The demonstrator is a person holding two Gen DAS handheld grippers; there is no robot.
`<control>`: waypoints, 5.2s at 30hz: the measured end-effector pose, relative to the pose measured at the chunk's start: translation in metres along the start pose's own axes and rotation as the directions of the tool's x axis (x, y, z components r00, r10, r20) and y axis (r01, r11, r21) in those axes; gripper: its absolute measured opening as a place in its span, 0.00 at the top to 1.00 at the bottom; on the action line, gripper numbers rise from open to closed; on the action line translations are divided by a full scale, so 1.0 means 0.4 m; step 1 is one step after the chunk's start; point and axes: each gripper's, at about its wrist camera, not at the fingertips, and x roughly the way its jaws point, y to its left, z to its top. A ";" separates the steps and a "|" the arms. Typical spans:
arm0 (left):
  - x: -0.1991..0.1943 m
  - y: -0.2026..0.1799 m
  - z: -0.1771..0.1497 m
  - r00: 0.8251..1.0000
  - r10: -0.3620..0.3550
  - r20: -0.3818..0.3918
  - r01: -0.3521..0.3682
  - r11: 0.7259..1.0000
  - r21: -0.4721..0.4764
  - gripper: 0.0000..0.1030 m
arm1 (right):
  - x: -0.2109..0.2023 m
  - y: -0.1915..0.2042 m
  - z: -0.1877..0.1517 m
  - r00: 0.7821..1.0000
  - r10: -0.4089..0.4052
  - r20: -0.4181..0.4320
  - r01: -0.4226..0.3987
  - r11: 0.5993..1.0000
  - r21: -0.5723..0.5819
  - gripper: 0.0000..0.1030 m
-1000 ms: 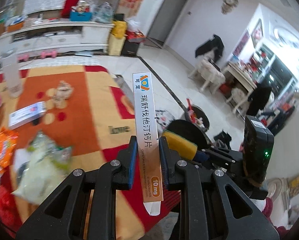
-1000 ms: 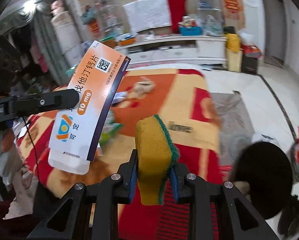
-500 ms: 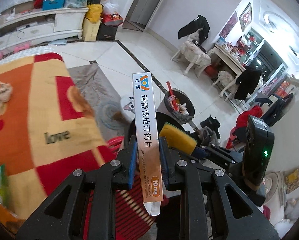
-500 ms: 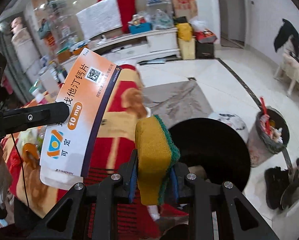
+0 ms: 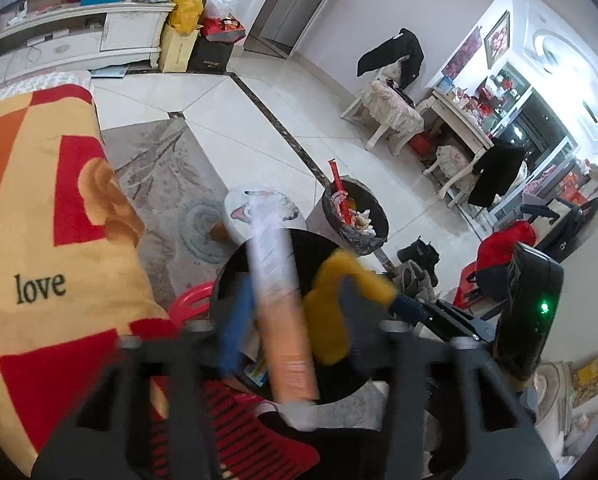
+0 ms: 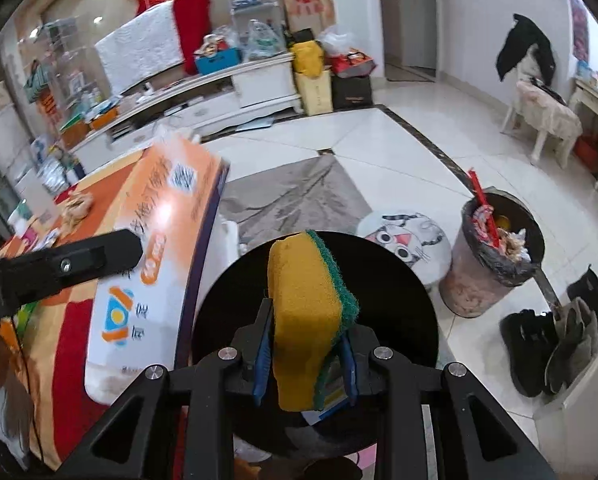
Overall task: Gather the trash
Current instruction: 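Open the left tool over the bin while the right tool releases the sponge, then move both tools back over the table toward the bags, then grasp the red plastic bag with left tool while right tool grasps the yellow-white snack bag, then carry the red bag with left tool while right tool carries the snack bag to the bin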
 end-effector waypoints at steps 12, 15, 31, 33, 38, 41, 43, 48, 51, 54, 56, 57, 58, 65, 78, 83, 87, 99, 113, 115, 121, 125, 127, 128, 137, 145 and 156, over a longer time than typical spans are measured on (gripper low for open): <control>-0.059 0.039 -0.035 0.988 0.158 0.003 -0.157 0.987 -0.034 0.44 | 0.004 0.024 -0.026 0.999 0.034 -0.013 -0.034 0.999 0.020 0.54; -0.087 0.060 -0.052 0.981 0.195 0.009 -0.194 0.980 -0.053 0.44 | -0.003 0.047 -0.033 0.999 0.044 -0.009 -0.044 0.999 0.009 0.54; -0.243 0.141 -0.137 0.942 0.332 0.046 -0.329 0.941 -0.076 0.44 | -0.035 0.199 -0.038 0.994 0.113 -0.004 -0.113 0.992 -0.049 0.46; -0.263 0.148 -0.142 0.937 0.344 0.053 -0.340 0.938 -0.073 0.44 | -0.040 0.225 -0.036 0.992 0.126 -0.003 -0.126 0.990 -0.064 0.45; -0.321 0.165 -0.164 0.923 0.376 0.080 -0.371 0.926 -0.064 0.44 | -0.042 0.284 -0.036 0.987 0.158 -0.008 -0.159 0.984 -0.083 0.43; -0.354 0.182 -0.175 0.918 0.386 0.087 -0.381 0.922 -0.073 0.44 | -0.038 0.325 -0.039 0.985 0.174 -0.018 -0.175 0.979 -0.104 0.41; -0.382 0.199 -0.186 0.917 0.388 0.091 -0.381 0.920 -0.091 0.44 | -0.034 0.353 -0.042 0.983 0.184 -0.026 -0.186 0.975 -0.118 0.41; -0.449 0.237 -0.218 0.912 0.399 0.093 -0.388 0.914 -0.124 0.44 | -0.031 0.433 -0.049 0.973 0.224 -0.046 -0.229 0.960 -0.160 0.40; -0.493 0.260 -0.237 0.911 0.401 0.097 -0.386 0.911 -0.142 0.44 | -0.028 0.487 -0.058 0.967 0.246 -0.062 -0.254 0.948 -0.194 0.40; -0.533 0.279 -0.257 0.904 0.415 0.105 -0.398 0.905 -0.151 0.44 | -0.021 0.540 -0.064 0.958 0.276 -0.081 -0.287 0.933 -0.215 0.39; -0.558 0.295 -0.271 0.901 0.420 0.107 -0.402 0.902 -0.158 0.44 | -0.020 0.569 -0.070 0.950 0.298 -0.096 -0.312 0.924 -0.222 0.39; -0.574 0.305 -0.279 0.898 0.426 0.107 -0.407 0.899 -0.163 0.44 | -0.019 0.589 -0.074 0.946 0.308 -0.104 -0.324 0.918 -0.230 0.39; -0.594 0.321 -0.289 0.894 0.435 0.108 -0.414 0.894 -0.172 0.44 | -0.018 0.602 -0.077 0.943 0.314 -0.109 -0.331 0.914 -0.236 0.39; -0.698 0.422 -0.342 0.851 0.516 0.098 -0.484 0.843 -0.234 0.44 | -0.023 0.721 -0.103 0.926 0.346 -0.152 -0.377 0.871 -0.315 0.38; -0.770 0.613 -0.389 0.811 0.583 0.053 -0.524 0.763 -0.379 0.44 | -0.018 0.825 -0.130 0.884 0.406 -0.230 -0.464 0.815 -0.347 0.37; -0.792 0.640 -0.408 0.820 0.569 0.059 -0.505 0.768 -0.395 0.44 | -0.035 0.878 -0.139 0.845 0.464 -0.265 -0.534 0.758 -0.375 0.23; -0.809 0.669 -0.430 0.847 0.529 0.053 -0.464 0.784 -0.413 0.44 | -0.028 0.942 -0.152 0.849 0.450 -0.277 -0.528 0.720 -0.450 0.22; -0.793 0.721 -0.494 0.842 0.540 -0.006 -0.505 0.783 -0.364 0.39 | 0.037 1.034 -0.172 0.882 0.368 -0.294 -0.471 0.687 -0.554 0.22; -0.760 0.773 -0.516 0.827 0.562 -0.028 -0.524 0.751 -0.401 0.62 | 0.045 1.041 -0.187 0.869 0.410 -0.275 -0.492 0.669 -0.557 0.29; -0.768 0.765 -0.516 0.841 0.541 -0.024 -0.502 0.761 -0.410 0.65 | 0.038 1.037 -0.189 0.867 0.416 -0.273 -0.495 0.659 -0.567 0.41; -0.802 0.697 -0.481 0.856 0.515 0.048 -0.457 0.795 -0.399 0.66 | -0.004 1.009 -0.178 0.839 0.474 -0.266 -0.537 0.651 -0.537 0.52; -0.801 0.647 -0.439 0.865 0.495 0.077 -0.437 0.821 -0.367 0.66 | -0.045 0.968 -0.150 0.824 0.517 -0.231 -0.556 0.663 -0.502 0.53; -0.791 0.626 -0.419 0.869 0.487 0.084 -0.431 0.831 -0.352 0.66 | -0.056 0.951 -0.140 0.829 0.518 -0.212 -0.548 0.674 -0.496 0.53; -0.786 0.619 -0.412 0.870 0.485 0.087 -0.430 0.834 -0.347 0.66 | -0.061 0.941 -0.135 0.833 0.516 -0.202 -0.541 0.680 -0.494 0.53; -0.696 0.532 -0.336 0.888 0.449 0.097 -0.409 0.869 -0.278 0.66 | -0.078 0.836 -0.101 0.869 0.477 -0.132 -0.479 0.743 -0.468 0.52; -0.599 0.454 -0.267 0.905 0.415 0.091 -0.392 0.898 -0.199 0.66 | -0.070 0.693 -0.071 0.904 0.420 -0.080 -0.416 0.821 -0.392 0.52; -0.464 0.356 -0.187 0.930 0.360 0.069 -0.353 0.931 -0.099 0.66 | -0.070 0.497 -0.040 0.947 0.320 -0.021 -0.311 0.902 -0.301 0.52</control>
